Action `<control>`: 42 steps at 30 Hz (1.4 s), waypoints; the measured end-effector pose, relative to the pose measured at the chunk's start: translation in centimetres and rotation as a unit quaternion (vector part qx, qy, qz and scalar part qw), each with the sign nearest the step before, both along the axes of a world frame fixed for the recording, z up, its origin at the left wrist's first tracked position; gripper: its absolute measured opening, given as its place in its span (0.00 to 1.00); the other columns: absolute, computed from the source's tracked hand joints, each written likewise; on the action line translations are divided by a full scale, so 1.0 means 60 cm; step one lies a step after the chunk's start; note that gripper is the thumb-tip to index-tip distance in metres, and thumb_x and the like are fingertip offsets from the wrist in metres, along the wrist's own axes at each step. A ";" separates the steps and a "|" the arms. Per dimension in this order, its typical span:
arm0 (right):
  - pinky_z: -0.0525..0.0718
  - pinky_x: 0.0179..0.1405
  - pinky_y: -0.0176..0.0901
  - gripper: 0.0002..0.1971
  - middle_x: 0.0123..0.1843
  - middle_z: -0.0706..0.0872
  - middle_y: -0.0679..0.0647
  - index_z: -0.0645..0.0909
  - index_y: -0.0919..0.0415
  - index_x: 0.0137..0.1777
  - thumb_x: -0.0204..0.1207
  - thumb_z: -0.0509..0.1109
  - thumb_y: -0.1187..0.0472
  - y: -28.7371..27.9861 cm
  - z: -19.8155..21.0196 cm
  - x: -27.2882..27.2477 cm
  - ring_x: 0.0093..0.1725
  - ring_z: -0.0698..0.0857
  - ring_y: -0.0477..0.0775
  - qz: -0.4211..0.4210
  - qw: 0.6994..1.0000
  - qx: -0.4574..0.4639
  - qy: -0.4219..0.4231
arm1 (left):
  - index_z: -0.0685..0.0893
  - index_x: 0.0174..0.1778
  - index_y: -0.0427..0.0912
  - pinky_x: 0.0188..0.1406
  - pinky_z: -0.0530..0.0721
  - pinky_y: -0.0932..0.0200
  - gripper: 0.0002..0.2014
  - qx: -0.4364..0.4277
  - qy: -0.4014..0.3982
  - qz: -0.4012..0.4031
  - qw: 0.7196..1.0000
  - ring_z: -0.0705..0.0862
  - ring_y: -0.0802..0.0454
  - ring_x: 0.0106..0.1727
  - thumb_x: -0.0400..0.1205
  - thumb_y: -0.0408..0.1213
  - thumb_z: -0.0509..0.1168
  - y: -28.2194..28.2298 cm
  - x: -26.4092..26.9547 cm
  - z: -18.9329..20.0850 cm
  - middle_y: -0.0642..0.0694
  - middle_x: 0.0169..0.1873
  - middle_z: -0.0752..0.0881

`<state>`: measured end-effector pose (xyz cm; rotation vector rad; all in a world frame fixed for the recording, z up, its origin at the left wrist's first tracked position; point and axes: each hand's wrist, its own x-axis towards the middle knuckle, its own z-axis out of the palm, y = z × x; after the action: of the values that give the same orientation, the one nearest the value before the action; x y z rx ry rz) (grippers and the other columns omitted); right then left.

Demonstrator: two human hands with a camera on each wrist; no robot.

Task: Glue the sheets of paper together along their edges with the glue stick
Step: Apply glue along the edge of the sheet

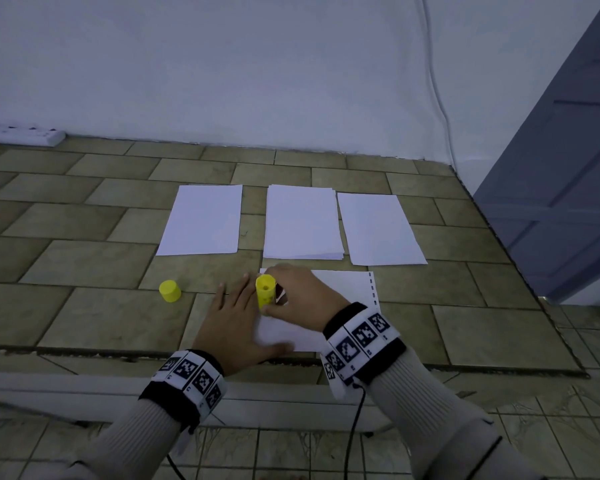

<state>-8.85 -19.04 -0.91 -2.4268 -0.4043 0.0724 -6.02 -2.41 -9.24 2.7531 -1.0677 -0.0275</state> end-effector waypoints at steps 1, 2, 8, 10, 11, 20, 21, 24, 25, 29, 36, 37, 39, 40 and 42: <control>0.77 0.47 0.44 0.13 0.50 0.83 0.61 0.81 0.66 0.54 0.72 0.76 0.63 -0.004 0.001 0.012 0.46 0.79 0.54 -0.007 1.000 -0.001 -0.002 | 0.58 0.85 0.41 0.83 0.47 0.35 0.63 0.001 0.002 0.006 1.000 0.53 0.46 0.86 0.64 0.87 0.40 0.000 -0.001 0.003 0.45 0.84 0.60; 0.77 0.46 0.45 0.11 0.49 0.82 0.61 0.81 0.66 0.51 0.71 0.76 0.63 -0.006 0.002 0.023 0.45 0.79 0.55 -0.016 1.000 -0.009 0.000 | 0.56 0.85 0.41 0.83 0.45 0.36 0.64 0.005 0.007 0.011 1.000 0.51 0.48 0.86 0.63 0.88 0.40 0.001 -0.001 0.003 0.45 0.85 0.58; 0.71 0.42 0.43 0.12 0.50 0.83 0.63 0.79 0.68 0.50 0.71 0.75 0.63 -0.020 0.002 0.085 0.44 0.76 0.54 -0.065 0.996 -0.062 -0.005 | 0.48 0.86 0.39 0.84 0.39 0.39 0.67 0.021 0.024 0.021 0.999 0.38 0.57 0.83 0.60 0.89 0.35 0.002 0.002 0.000 0.48 0.85 0.45; 0.68 0.42 0.41 0.11 0.50 0.83 0.63 0.79 0.67 0.50 0.72 0.74 0.63 -0.023 0.002 0.095 0.44 0.74 0.53 -0.075 0.995 -0.068 0.000 | 0.47 0.86 0.40 0.84 0.40 0.39 0.68 0.022 0.027 0.021 0.999 0.37 0.58 0.83 0.60 0.89 0.35 0.003 0.003 -0.001 0.49 0.85 0.44; 0.68 0.42 0.41 0.11 0.50 0.82 0.62 0.78 0.67 0.50 0.72 0.74 0.63 -0.025 0.003 0.097 0.44 0.73 0.52 -0.078 0.994 -0.072 0.004 | 0.48 0.86 0.39 0.84 0.41 0.39 0.67 0.022 0.024 0.021 0.999 0.38 0.57 0.83 0.60 0.89 0.36 0.004 0.003 -0.002 0.49 0.85 0.45; 0.84 0.50 0.54 0.09 0.47 0.87 0.57 0.81 0.64 0.43 0.66 0.77 0.63 -0.076 -0.002 -0.002 0.47 0.85 0.56 -0.087 0.994 0.047 0.049 | 0.55 0.86 0.40 0.84 0.44 0.39 0.62 -0.017 0.019 0.032 0.999 0.47 0.53 0.86 0.66 0.86 0.37 0.005 0.002 -0.010 0.49 0.85 0.52; 0.85 0.49 0.57 0.08 0.46 0.87 0.57 0.82 0.64 0.42 0.66 0.77 0.63 -0.084 -0.005 -0.016 0.46 0.85 0.56 -0.083 0.993 0.064 0.055 | 0.55 0.86 0.41 0.84 0.43 0.40 0.61 -0.016 0.024 0.036 0.999 0.46 0.54 0.86 0.66 0.86 0.36 0.004 0.002 -0.010 0.50 0.86 0.51; 0.87 0.47 0.57 0.09 0.46 0.87 0.54 0.83 0.62 0.44 0.66 0.77 0.63 -0.102 -0.011 -0.049 0.45 0.86 0.54 -0.084 0.991 0.093 0.056 | 0.53 0.86 0.42 0.84 0.39 0.43 0.62 -0.007 0.032 0.041 0.999 0.44 0.55 0.86 0.65 0.86 0.35 0.003 0.002 -0.009 0.52 0.86 0.49; 0.87 0.47 0.55 0.09 0.46 0.87 0.53 0.84 0.61 0.45 0.66 0.77 0.63 -0.106 -0.011 -0.059 0.45 0.86 0.52 -0.081 0.990 0.098 0.052 | 0.53 0.86 0.42 0.84 0.38 0.44 0.62 -0.004 0.032 0.041 0.999 0.44 0.55 0.86 0.65 0.86 0.35 0.003 0.003 -0.008 0.52 0.86 0.49; 0.88 0.44 0.49 0.06 0.47 0.86 0.53 0.84 0.59 0.43 0.67 0.77 0.63 -0.110 -0.017 -0.084 0.43 0.86 0.50 -0.048 0.992 0.108 0.046 | 0.50 0.87 0.43 0.84 0.38 0.43 0.62 0.009 0.031 0.039 0.999 0.42 0.55 0.85 0.65 0.86 0.33 0.003 0.001 -0.005 0.52 0.86 0.47; 0.88 0.46 0.50 0.06 0.49 0.86 0.56 0.83 0.58 0.44 0.69 0.76 0.62 -0.109 -0.015 -0.068 0.45 0.86 0.52 -0.037 0.995 0.081 0.032 | 0.50 0.86 0.43 0.84 0.40 0.41 0.62 0.008 0.032 0.039 0.999 0.43 0.55 0.86 0.65 0.86 0.33 0.002 0.001 -0.006 0.52 0.86 0.48; 0.87 0.46 0.52 0.05 0.49 0.86 0.57 0.83 0.58 0.42 0.69 0.76 0.63 -0.110 -0.011 -0.060 0.45 0.86 0.53 -0.040 0.996 0.078 0.036 | 0.50 0.86 0.43 0.84 0.40 0.41 0.62 0.009 0.031 0.040 0.999 0.43 0.54 0.86 0.64 0.86 0.33 0.002 0.001 -0.006 0.52 0.86 0.48; 0.87 0.47 0.55 0.05 0.47 0.86 0.58 0.82 0.62 0.41 0.69 0.75 0.65 -0.114 -0.005 -0.040 0.46 0.86 0.56 -0.050 0.995 0.071 0.037 | 0.50 0.87 0.43 0.84 0.40 0.41 0.62 0.013 0.029 0.039 0.999 0.43 0.55 0.86 0.65 0.86 0.33 0.003 0.001 -0.007 0.52 0.86 0.47; 0.86 0.48 0.56 0.06 0.47 0.87 0.59 0.82 0.64 0.42 0.68 0.75 0.66 -0.116 -0.003 -0.028 0.46 0.86 0.56 -0.062 0.995 0.064 0.037 | 0.50 0.87 0.43 0.84 0.40 0.41 0.62 0.014 0.029 0.039 0.999 0.42 0.55 0.85 0.65 0.86 0.33 0.003 0.001 -0.006 0.52 0.86 0.47; 0.85 0.49 0.58 0.08 0.46 0.87 0.59 0.82 0.66 0.44 0.66 0.76 0.65 -0.123 0.001 -0.002 0.47 0.85 0.58 -0.084 0.995 0.033 0.037 | 0.50 0.86 0.42 0.84 0.39 0.41 0.61 0.012 0.030 0.038 0.999 0.42 0.55 0.85 0.66 0.85 0.34 0.003 0.001 -0.007 0.51 0.86 0.47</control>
<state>-8.98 -26.42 -0.87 -2.3743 -0.1647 0.0746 -5.95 -2.21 -9.64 2.7934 -0.9540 -0.1116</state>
